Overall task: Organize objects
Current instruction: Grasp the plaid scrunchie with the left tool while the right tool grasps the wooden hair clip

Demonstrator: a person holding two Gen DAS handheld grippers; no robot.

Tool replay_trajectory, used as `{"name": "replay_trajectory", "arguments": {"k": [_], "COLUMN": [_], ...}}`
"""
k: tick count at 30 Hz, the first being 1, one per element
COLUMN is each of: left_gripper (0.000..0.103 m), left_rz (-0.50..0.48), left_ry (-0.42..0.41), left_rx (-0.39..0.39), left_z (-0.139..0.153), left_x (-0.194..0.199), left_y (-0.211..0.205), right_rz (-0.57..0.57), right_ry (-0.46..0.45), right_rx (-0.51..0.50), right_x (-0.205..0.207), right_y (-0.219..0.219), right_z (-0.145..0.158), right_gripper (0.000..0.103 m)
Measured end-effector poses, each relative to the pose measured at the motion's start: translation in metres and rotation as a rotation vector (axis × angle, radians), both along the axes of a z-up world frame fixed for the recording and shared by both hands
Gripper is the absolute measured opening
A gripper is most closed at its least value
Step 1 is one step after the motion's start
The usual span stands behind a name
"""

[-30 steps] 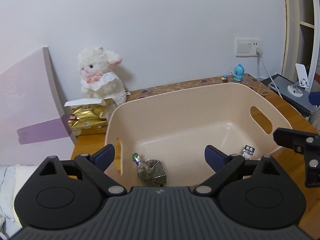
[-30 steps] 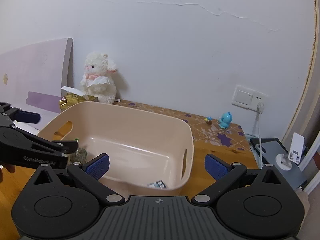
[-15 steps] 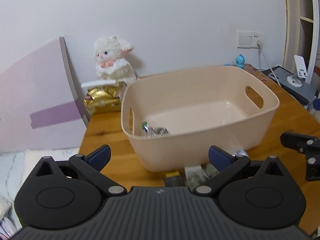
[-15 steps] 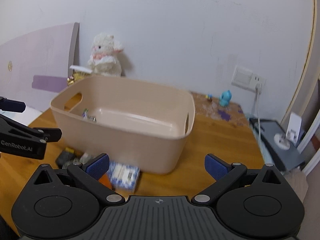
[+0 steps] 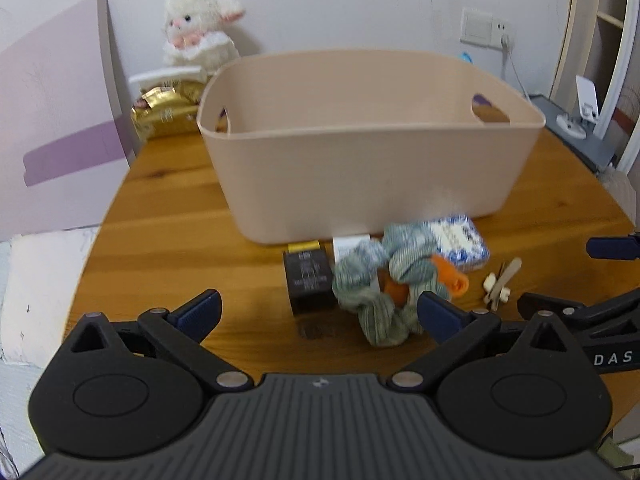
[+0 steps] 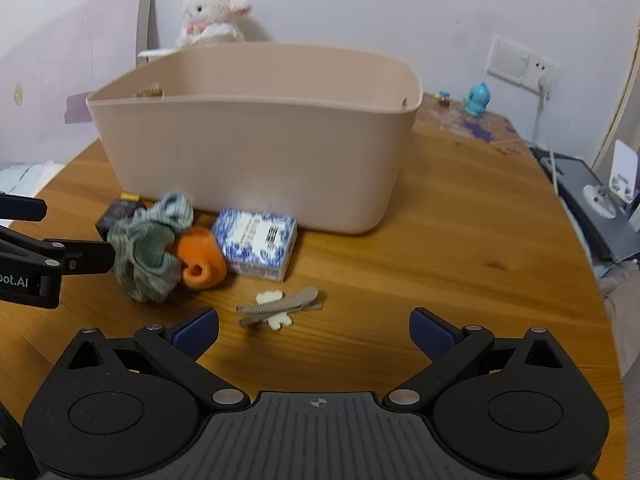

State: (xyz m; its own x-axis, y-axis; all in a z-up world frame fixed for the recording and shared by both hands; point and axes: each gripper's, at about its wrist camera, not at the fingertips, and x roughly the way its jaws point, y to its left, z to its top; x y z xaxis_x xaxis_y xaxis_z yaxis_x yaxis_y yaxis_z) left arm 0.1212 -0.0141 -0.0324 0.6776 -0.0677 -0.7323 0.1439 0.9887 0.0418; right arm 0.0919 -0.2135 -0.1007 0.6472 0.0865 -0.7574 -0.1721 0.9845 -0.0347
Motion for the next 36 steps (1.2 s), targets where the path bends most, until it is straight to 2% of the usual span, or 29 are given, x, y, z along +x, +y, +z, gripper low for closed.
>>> {"name": "replay_trajectory", "arguments": {"k": [8,12,19,22,26,29,32,34,36], "left_gripper": [0.103,0.102,0.089,0.084,0.070,0.060,0.054,0.051,0.042], "left_rz": [-0.027,-0.027,-0.043,-0.054,-0.078,-0.106,-0.120,-0.126,-0.130], "left_ry": [0.061,0.094,0.124,0.114,0.101,0.085,0.072,0.066,0.060], "left_rx": [-0.080,-0.113,-0.132,-0.126,-0.140,-0.133,-0.106,-0.097,-0.095], "left_z": [-0.023,-0.033,-0.044,-0.045,-0.044,-0.044,-0.045,-0.045,-0.045], "left_x": [0.009,0.016,0.027,0.028,0.028,0.027,0.026,0.027,0.027], "left_y": [-0.003,-0.004,-0.006,-0.007,-0.008,-0.012,-0.017,-0.018,-0.018], "right_rz": [0.029,0.035,0.033,0.034,0.046,0.054,0.068,0.072,0.069], "right_ry": [0.028,0.017,-0.014,-0.035,-0.045,-0.051,-0.053,-0.054,-0.053], "right_rx": [-0.038,-0.011,0.033,0.040,0.048,0.048,0.047,0.041,0.045], "right_x": [0.018,0.025,0.031,0.030,0.028,0.025,0.023,0.020,0.019], "right_y": [0.003,0.002,0.001,0.003,0.004,0.007,0.009,0.006,0.005], "right_z": [-0.024,-0.030,-0.034,-0.033,-0.031,-0.030,-0.027,-0.025,-0.024], "right_gripper": [0.103,0.103,0.103,0.095,0.077,0.068,0.056,0.054,0.054]}}
